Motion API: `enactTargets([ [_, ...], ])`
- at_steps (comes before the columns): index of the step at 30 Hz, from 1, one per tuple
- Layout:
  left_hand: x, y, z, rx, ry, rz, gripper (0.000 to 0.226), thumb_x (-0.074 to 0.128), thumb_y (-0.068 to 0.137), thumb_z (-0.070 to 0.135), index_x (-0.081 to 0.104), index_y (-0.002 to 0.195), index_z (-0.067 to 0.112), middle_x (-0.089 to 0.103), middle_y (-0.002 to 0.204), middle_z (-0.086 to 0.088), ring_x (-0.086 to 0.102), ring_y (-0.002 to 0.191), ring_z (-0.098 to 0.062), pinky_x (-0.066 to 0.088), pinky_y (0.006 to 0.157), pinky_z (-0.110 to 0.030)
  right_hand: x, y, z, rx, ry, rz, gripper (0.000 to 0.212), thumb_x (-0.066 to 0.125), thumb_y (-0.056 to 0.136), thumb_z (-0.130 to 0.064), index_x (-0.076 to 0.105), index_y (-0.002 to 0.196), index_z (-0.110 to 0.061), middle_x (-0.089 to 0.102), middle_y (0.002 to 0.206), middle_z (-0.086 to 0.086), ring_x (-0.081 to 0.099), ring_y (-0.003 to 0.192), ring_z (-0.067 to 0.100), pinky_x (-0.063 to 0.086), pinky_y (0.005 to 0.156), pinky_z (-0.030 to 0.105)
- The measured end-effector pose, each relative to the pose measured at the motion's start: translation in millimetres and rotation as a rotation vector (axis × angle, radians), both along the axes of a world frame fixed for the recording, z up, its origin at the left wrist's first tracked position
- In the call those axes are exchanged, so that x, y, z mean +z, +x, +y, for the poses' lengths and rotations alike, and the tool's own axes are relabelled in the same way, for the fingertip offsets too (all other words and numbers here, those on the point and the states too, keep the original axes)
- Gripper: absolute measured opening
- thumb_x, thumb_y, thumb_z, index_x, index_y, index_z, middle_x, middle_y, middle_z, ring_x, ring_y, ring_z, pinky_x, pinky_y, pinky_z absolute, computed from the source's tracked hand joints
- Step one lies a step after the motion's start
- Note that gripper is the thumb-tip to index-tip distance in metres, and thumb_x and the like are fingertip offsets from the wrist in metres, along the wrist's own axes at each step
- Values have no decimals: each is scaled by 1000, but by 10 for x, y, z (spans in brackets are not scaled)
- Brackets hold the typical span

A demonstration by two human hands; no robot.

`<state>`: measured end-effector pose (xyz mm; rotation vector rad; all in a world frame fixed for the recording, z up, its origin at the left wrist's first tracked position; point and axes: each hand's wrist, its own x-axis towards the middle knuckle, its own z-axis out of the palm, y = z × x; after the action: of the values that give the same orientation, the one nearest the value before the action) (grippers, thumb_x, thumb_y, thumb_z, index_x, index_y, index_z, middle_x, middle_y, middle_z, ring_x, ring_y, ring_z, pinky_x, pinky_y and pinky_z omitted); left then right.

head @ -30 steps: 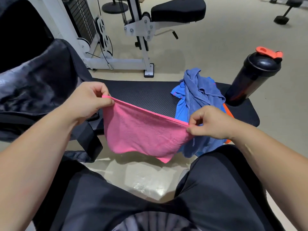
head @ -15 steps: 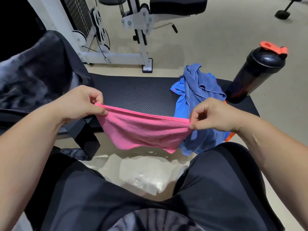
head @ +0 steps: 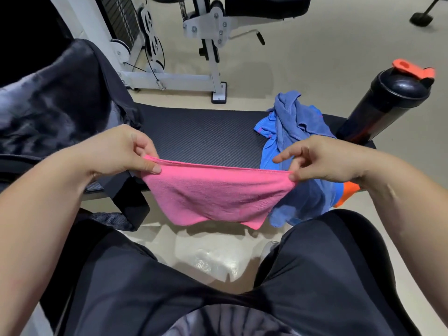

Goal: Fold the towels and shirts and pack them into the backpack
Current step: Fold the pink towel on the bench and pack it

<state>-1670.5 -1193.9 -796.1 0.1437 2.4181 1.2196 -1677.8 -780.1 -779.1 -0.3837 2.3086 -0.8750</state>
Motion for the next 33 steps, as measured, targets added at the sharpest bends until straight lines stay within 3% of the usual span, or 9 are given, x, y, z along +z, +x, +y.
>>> enactTargets([
  [3,131,-21,51,29,-104,57,21,91,63,14,70,64,9,68,64,-20,61,57,-23,51,54,-27,127,-64,-143,78,229,145,27,72,83,-8,77,98,-29,75,75,-6,69,75,15,54,76,30],
  [6,93,-102,76,223,-224,214,18,91,68,16,73,67,16,68,64,-10,55,59,-18,45,63,-31,141,-185,-323,11,327,298,19,66,84,-8,75,80,-24,72,69,-3,66,57,9,54,62,28],
  [10,-12,-311,200,508,-129,170,16,83,79,15,68,74,10,55,56,-1,43,47,-15,33,49,-24,-86,-440,-493,-322,66,262,16,51,93,-6,64,87,-13,69,65,6,65,49,11,49,44,22],
  [13,-26,-516,292,612,-25,38,18,70,90,14,59,76,15,52,57,-6,43,36,-15,24,40,-18,-217,-650,-564,-403,70,239,16,48,94,-7,61,91,-15,69,72,10,65,52,16,52,44,26],
  [17,-51,-749,351,655,74,-145,24,55,100,13,51,79,22,55,48,2,55,34,-9,30,37,-13,-260,-889,-621,-604,-160,-55,16,45,99,-1,56,99,-12,62,82,13,70,53,18,43,36,20],
  [22,-125,-1007,362,713,219,-238,18,52,102,14,48,87,21,69,67,-6,67,46,-15,46,37,-18,-332,-1180,-704,-857,-436,-210,15,39,103,2,48,95,-7,52,87,15,74,68,35,62,51,38],
  [25,-214,-1203,391,778,351,-171,14,52,101,7,44,98,18,63,76,-9,65,59,-24,59,60,-41,-440,-1359,-766,-908,-462,-150,20,40,100,4,50,89,-9,56,81,14,70,71,32,63,60,45],
  [30,-353,-1454,384,752,386,-69,17,58,98,8,53,84,17,64,79,-7,64,61,-18,55,64,-34,-614,-1662,-735,-891,-470,-34,21,51,91,6,58,84,-13,67,66,2,64,62,16,56,62,26],
  [33,-400,-1571,350,763,402,25,15,63,95,5,58,86,16,67,83,-7,63,61,-15,57,73,-38,-652,-1802,-700,-850,-523,31,17,55,92,3,61,86,-11,65,61,1,61,51,5,46,59,23],
])
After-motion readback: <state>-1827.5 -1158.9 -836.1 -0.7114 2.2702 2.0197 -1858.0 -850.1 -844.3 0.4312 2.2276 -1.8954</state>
